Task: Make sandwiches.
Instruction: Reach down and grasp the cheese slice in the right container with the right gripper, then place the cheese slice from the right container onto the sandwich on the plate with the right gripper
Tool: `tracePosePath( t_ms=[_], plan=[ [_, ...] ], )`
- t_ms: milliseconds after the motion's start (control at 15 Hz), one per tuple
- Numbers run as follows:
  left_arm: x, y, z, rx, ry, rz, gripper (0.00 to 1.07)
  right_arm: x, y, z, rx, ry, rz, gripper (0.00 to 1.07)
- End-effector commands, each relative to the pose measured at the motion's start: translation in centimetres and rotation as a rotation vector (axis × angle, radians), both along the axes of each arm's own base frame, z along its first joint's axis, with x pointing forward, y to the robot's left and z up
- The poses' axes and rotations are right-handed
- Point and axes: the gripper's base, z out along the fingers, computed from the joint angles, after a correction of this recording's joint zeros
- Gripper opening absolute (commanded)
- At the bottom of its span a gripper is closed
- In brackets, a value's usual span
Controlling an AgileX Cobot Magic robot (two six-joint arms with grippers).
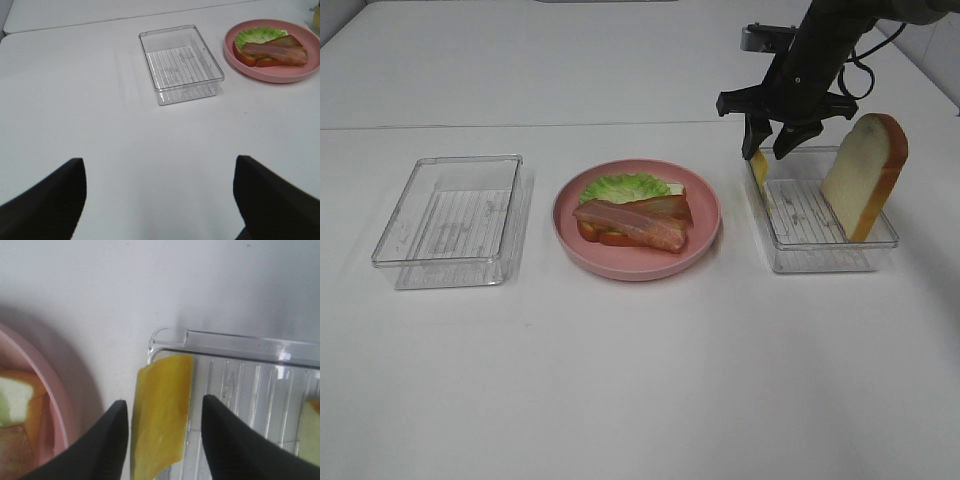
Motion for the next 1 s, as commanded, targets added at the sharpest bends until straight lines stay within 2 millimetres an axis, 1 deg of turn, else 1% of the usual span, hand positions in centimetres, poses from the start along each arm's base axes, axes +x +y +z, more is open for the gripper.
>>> tracePosePath(
  t_ms=[67, 267, 333, 533, 667, 733, 800, 933, 1000],
  plan=[
    [-0.2, 0.0, 0.0, -0.005, -0.026, 0.005, 0.77, 0.0, -0.1, 0.0, -0.003, 0.006, -0.006, 0.43],
    [-0.2, 0.0, 0.0, -0.005, -0.026, 0.005, 0.77, -0.1, -0.1, -0.9, -0.010, 0.044, -0.003, 0.43],
    [-0.2, 0.0, 0.0, -0.005, -0.026, 0.005, 0.77, -0.1, -0.1, -0.9, -0.008, 0.040, -0.010, 0.36],
    [-0.2, 0.0, 0.0, -0.005, -0.026, 0.005, 0.77, -0.1, -0.1, -0.9, -0.007, 0.042, -0.015, 0.00],
    [-0.2, 0.0, 0.0, -0.005, -0.026, 0.005, 0.77, -0.3, -0.1, -0.8, -0.010, 0.057, -0.010, 0.00],
    [-0.2, 0.0, 0.0, -0.005, -0.026, 0.005, 0.77, -0.3, -0.1, -0.4, -0.009, 0.051, -0.010, 0.00],
    [-0.2, 0.0, 0.0, -0.005, -0.026, 0.005, 0.77, -0.4, -0.1, 0.6, 0.000, 0.030, -0.011, 0.00],
    [-0.2, 0.0, 0.0, -0.005, -0.026, 0.005, 0.77, -0.7, -0.1, 3.7, 0.017, -0.034, -0.010, 0.00],
    [-0.2, 0.0, 0.0, -0.005, -0.026, 0.005, 0.77, -0.8, -0.1, 4.3, 0.021, -0.043, -0.009, 0.00]
  ],
)
